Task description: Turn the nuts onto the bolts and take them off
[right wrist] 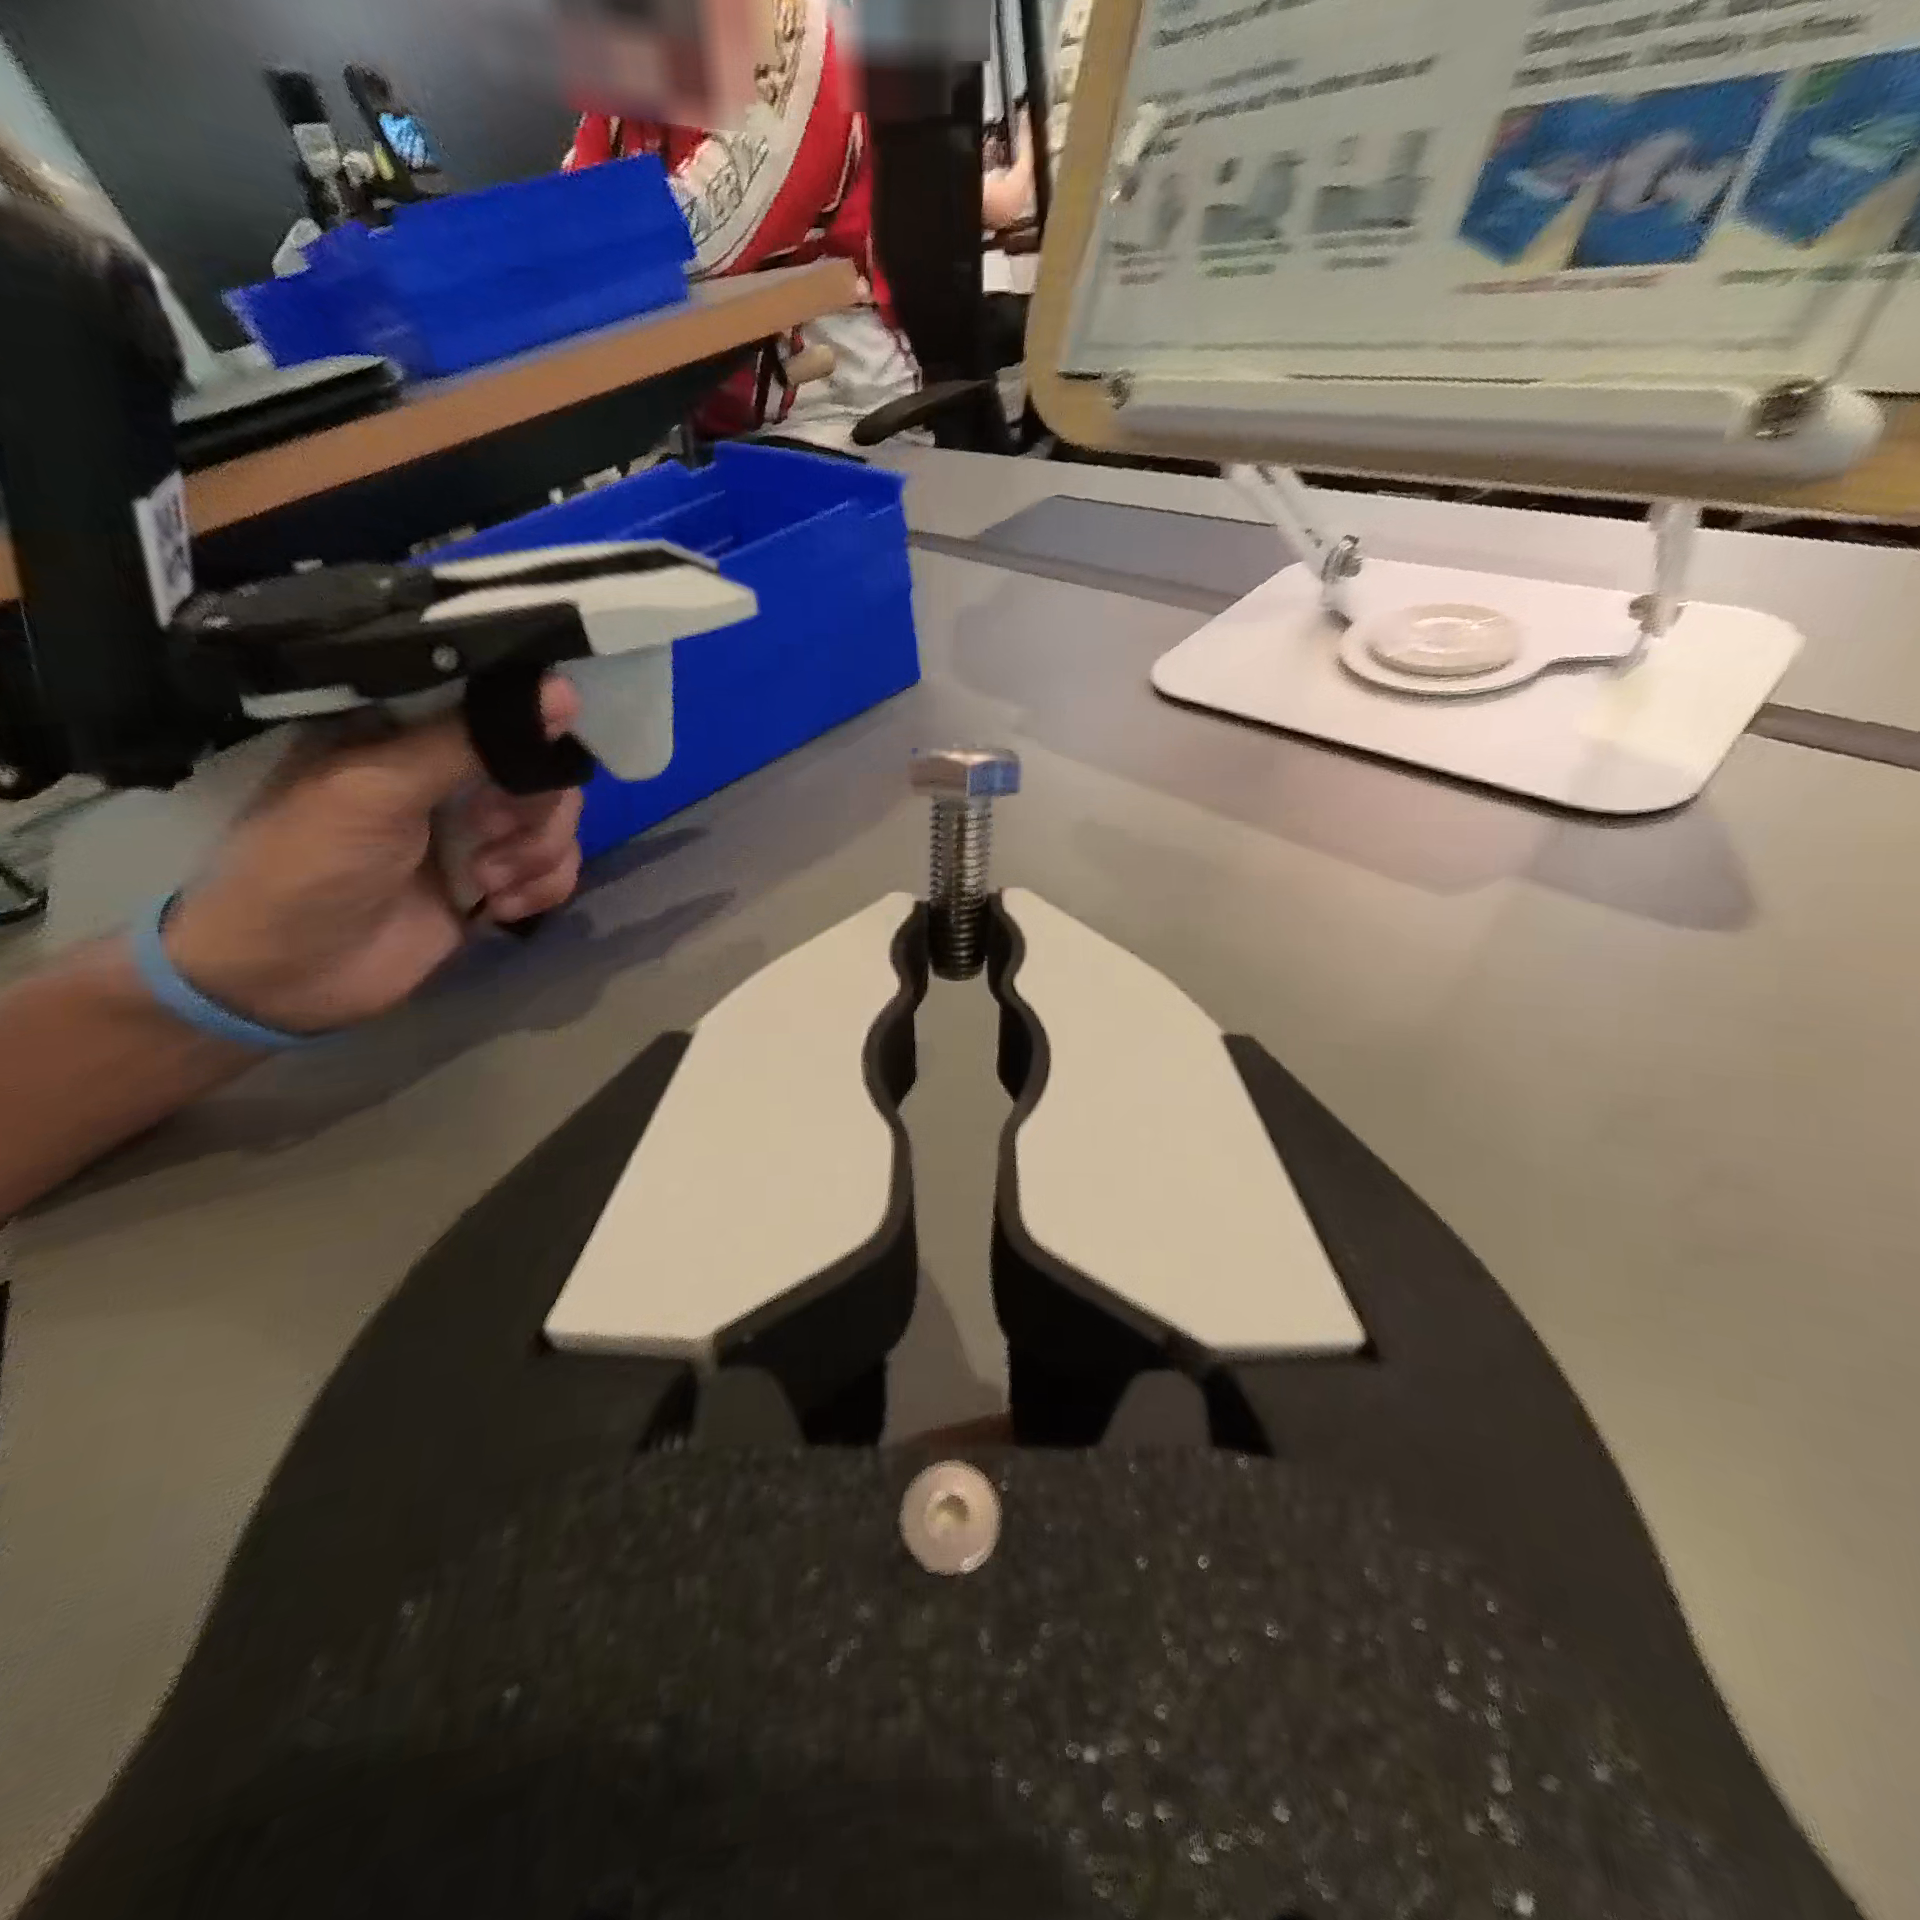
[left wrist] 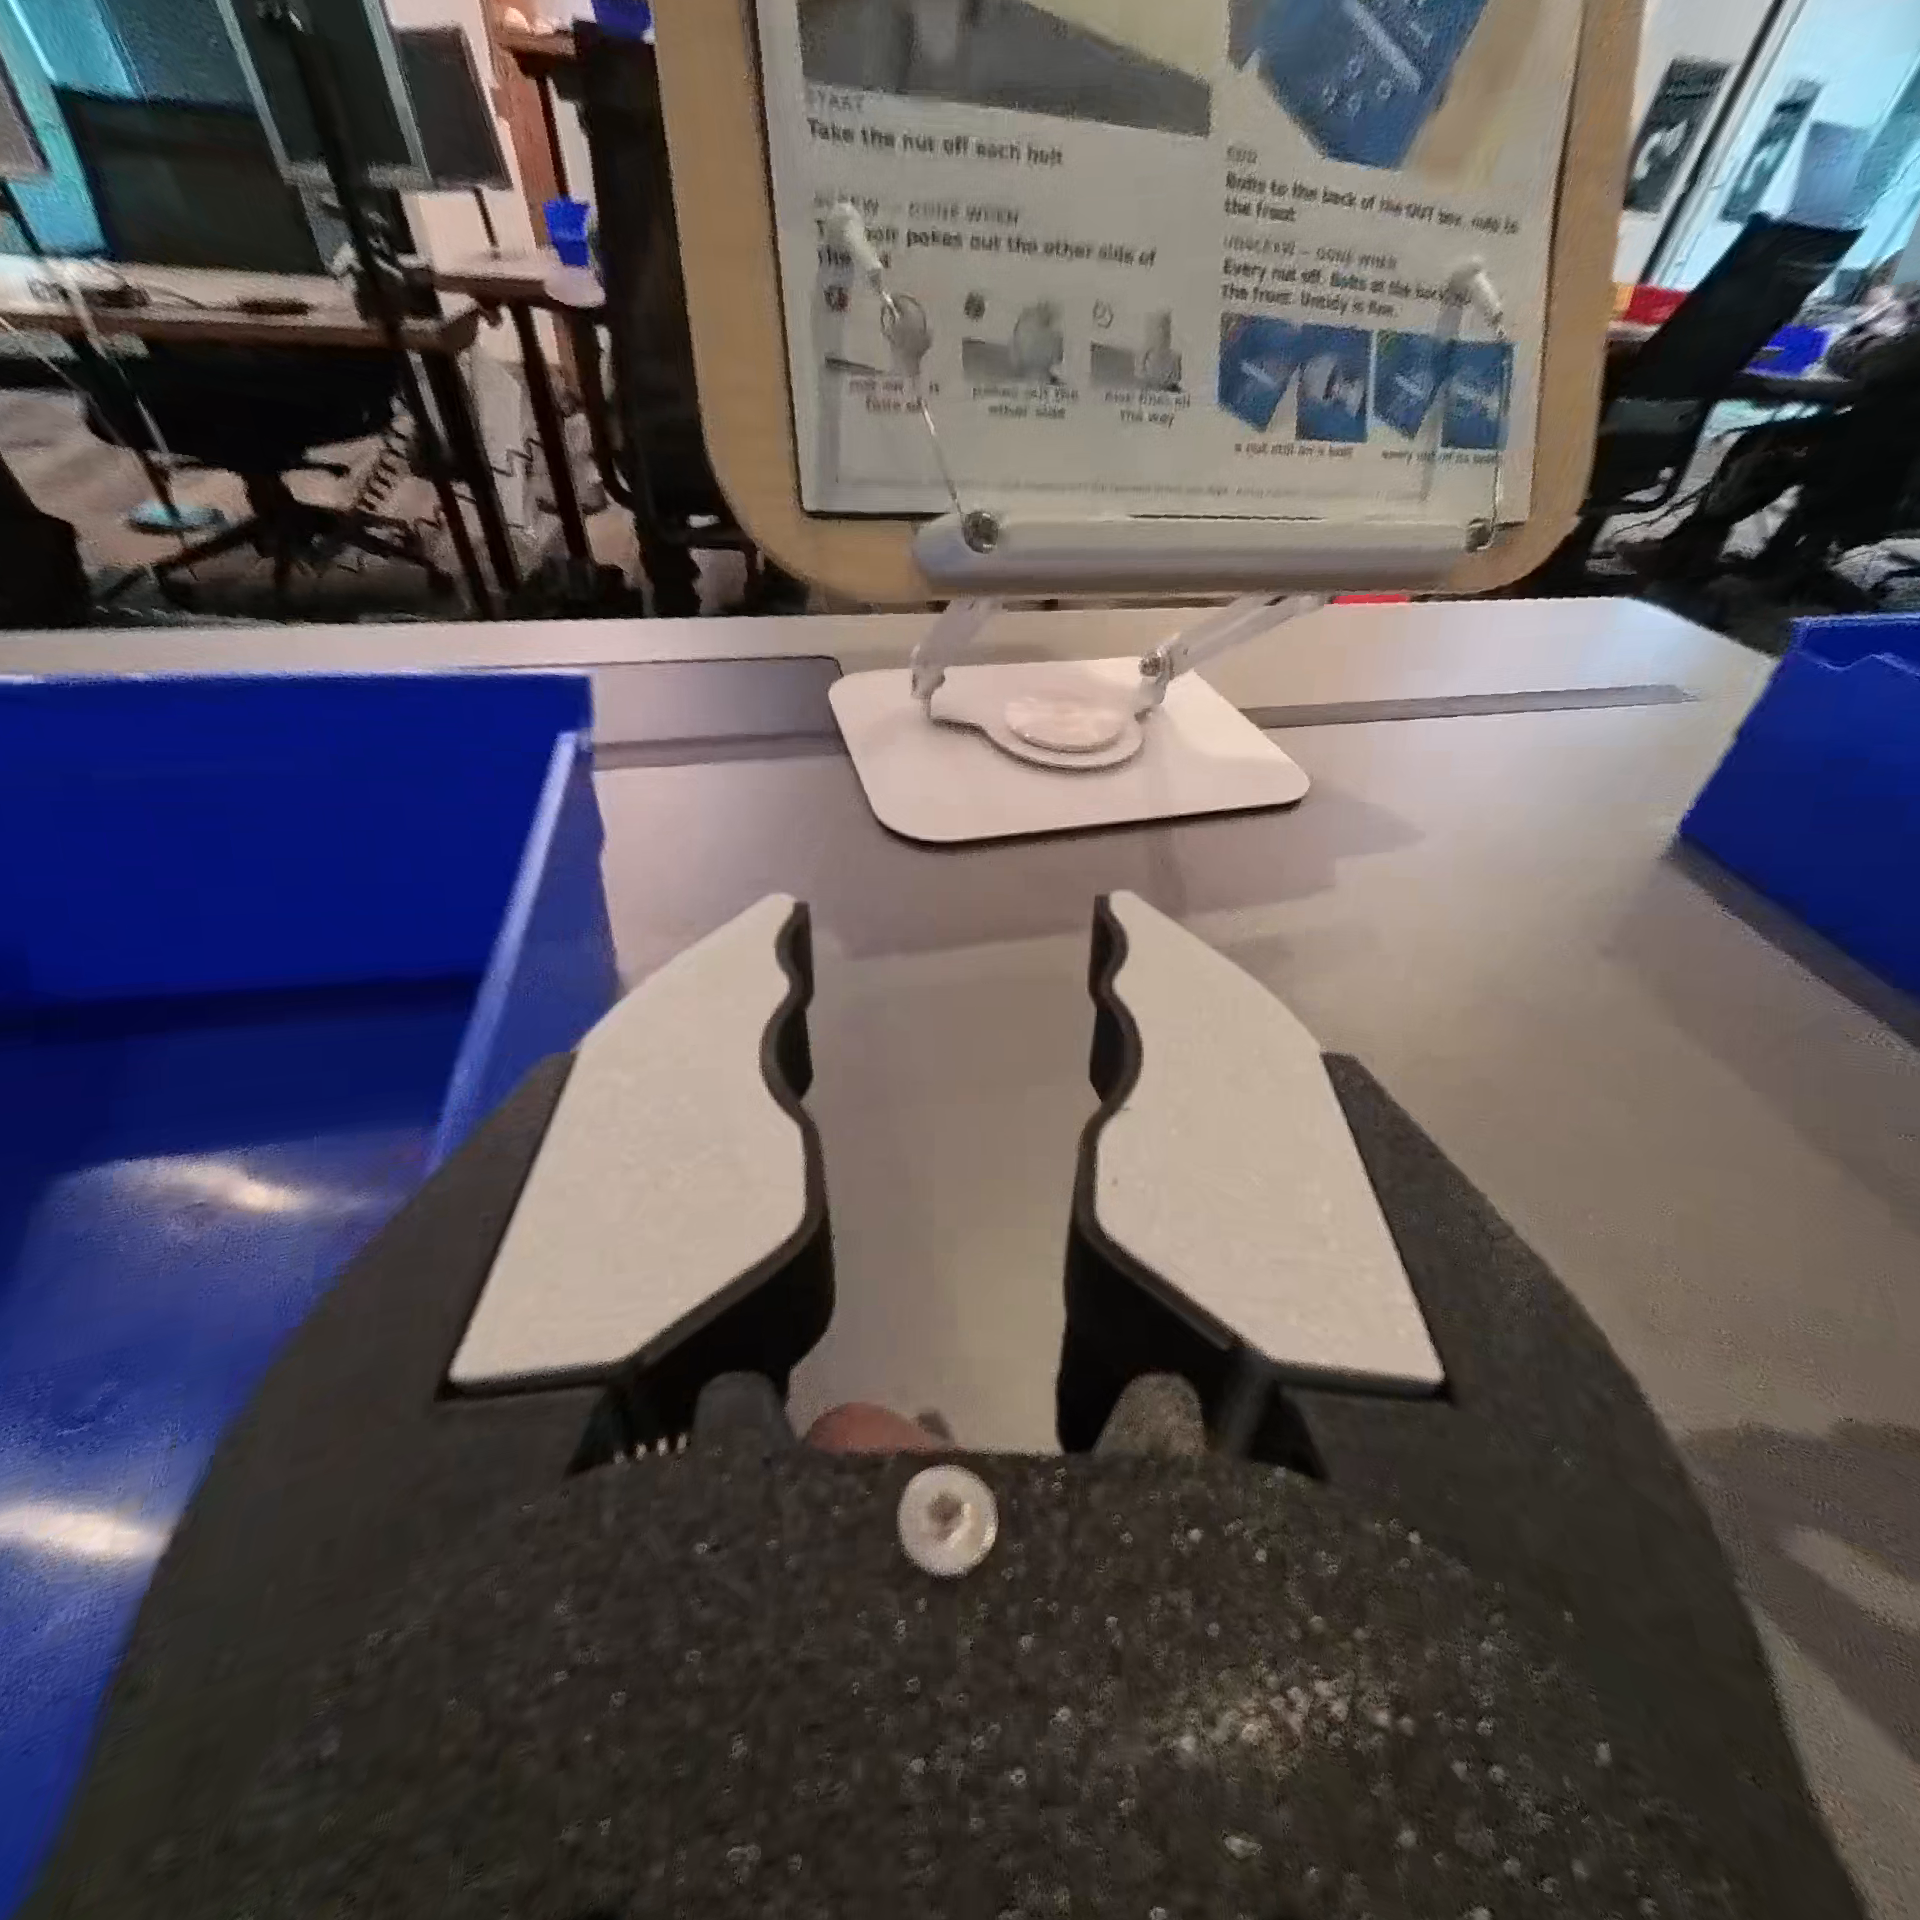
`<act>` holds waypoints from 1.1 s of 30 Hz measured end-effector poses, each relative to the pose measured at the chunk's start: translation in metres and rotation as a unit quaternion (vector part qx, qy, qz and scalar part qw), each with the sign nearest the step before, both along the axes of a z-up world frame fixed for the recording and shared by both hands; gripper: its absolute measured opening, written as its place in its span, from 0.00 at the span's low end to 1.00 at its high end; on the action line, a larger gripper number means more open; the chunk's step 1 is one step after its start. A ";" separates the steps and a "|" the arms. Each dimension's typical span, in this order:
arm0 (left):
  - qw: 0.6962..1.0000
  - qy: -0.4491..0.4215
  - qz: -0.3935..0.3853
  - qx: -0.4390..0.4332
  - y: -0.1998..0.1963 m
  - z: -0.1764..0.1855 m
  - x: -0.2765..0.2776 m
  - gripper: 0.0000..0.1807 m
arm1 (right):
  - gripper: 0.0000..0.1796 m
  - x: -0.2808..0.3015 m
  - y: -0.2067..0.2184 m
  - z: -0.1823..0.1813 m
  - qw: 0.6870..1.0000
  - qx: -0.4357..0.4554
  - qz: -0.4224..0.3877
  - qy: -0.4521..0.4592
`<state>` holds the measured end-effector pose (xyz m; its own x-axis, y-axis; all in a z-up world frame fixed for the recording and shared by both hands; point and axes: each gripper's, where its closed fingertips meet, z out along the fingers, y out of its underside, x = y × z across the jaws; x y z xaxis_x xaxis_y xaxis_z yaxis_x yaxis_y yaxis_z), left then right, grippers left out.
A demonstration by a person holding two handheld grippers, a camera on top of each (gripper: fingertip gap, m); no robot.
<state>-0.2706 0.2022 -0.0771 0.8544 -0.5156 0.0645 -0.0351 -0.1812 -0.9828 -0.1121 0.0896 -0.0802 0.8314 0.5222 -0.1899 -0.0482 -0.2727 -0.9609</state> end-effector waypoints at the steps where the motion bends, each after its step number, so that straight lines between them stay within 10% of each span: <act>1: 1.000 -0.006 -0.011 -0.008 -0.002 -0.002 0.004 0.28 | 0.05 0.004 0.001 0.002 1.000 0.001 -0.009 0.007; 13: 0.997 0.048 -0.050 0.037 -0.023 -0.002 0.031 0.28 | 0.05 0.013 0.003 0.009 0.999 0.005 -0.023 0.022; 22: 0.993 0.068 -0.063 0.080 -0.034 0.009 0.038 0.27 | 0.05 0.201 0.010 0.166 0.975 0.057 -0.197 -0.089; 33: 0.994 0.057 -0.071 0.052 -0.032 0.003 0.038 0.27 | 0.06 0.373 0.042 -0.021 0.873 -0.381 -0.228 -0.203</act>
<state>-0.2322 0.1705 -0.0737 0.7712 -0.6303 -0.0891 -0.1655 -0.0635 -0.9842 0.2612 0.1321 -0.1017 0.9994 -0.0292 0.0207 -0.0160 -0.8814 -0.4722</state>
